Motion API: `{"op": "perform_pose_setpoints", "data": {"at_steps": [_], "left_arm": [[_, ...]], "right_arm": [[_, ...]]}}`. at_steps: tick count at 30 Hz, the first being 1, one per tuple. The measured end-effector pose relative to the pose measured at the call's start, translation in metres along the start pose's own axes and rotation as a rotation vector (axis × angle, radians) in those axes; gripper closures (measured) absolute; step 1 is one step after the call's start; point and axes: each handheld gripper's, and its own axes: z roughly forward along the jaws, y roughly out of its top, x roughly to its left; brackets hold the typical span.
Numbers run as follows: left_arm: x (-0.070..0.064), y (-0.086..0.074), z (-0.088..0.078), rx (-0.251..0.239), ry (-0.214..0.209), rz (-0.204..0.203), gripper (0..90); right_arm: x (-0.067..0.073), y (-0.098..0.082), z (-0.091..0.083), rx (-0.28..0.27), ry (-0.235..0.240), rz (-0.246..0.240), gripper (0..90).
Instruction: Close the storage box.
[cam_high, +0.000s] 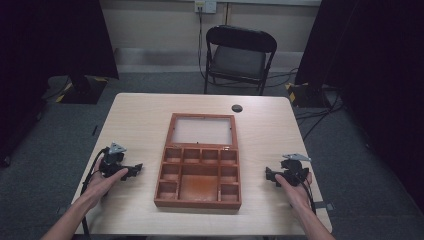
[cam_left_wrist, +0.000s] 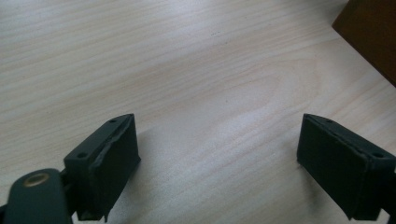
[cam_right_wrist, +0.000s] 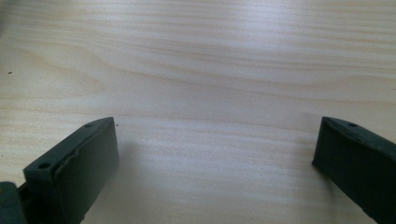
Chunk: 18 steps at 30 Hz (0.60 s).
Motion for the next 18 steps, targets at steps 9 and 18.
{"op": "perform_pose_setpoints", "data": {"at_steps": [9,18], "left_arm": [[0.001,0.005,-0.005,0.01,-0.023,-0.016,16.5],[-0.014,0.026,-0.017,-0.07,-0.047,-0.021,18.5]], "right_arm": [[0.003,0.005,-0.002,0.016,0.028,-0.003,11.2],[0.014,0.018,-0.012,0.019,0.142,-0.009,15.1]]}}
